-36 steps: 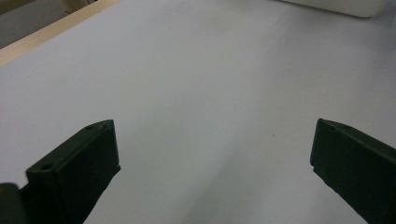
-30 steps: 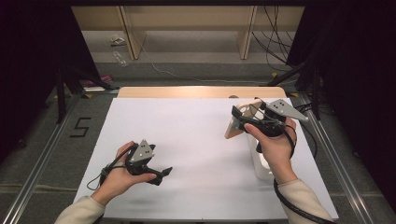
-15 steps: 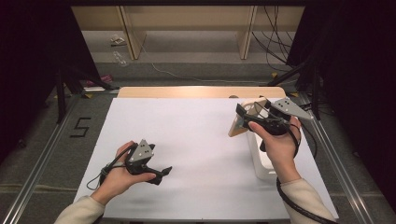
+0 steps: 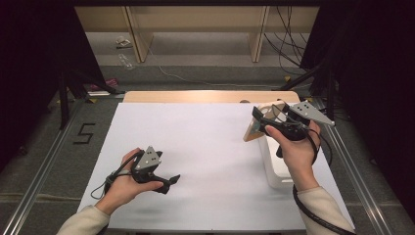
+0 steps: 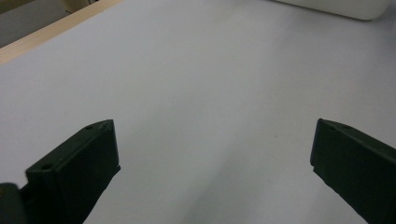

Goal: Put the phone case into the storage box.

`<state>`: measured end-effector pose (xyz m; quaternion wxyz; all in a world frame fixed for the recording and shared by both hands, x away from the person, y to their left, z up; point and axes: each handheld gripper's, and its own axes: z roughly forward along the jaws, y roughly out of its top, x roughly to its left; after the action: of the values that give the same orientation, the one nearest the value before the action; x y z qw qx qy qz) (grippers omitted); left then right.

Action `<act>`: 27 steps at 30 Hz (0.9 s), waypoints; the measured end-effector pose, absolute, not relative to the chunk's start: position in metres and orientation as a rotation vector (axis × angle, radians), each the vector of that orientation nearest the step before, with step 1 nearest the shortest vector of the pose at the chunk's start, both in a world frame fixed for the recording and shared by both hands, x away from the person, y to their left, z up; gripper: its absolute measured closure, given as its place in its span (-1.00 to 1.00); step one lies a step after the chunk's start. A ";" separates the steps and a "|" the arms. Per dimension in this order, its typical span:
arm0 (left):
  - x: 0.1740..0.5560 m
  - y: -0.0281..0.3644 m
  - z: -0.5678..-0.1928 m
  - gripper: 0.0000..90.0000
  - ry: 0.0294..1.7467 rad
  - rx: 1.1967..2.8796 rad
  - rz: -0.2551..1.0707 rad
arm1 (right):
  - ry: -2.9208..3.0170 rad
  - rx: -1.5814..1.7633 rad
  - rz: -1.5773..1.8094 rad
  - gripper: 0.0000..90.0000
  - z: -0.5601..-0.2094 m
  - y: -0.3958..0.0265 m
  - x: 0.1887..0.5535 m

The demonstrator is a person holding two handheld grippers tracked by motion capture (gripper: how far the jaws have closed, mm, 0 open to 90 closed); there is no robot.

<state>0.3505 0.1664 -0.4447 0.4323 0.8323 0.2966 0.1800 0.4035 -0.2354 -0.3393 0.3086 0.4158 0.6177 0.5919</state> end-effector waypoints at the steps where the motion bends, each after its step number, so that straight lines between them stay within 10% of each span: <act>1: 0.351 0.166 -0.445 -0.99 0.739 2.074 0.449 | 1.631 1.098 1.563 -0.73 -0.339 -0.236 0.404; 27: 0.351 0.167 -0.444 -0.99 0.742 2.072 0.453 | 1.590 1.140 1.535 -0.73 -0.337 -0.251 0.406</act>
<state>0.3509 0.1670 -0.4443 0.4326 0.8314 0.2976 0.1816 0.4061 -0.2511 -0.3366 0.3216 0.4341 0.6054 0.5845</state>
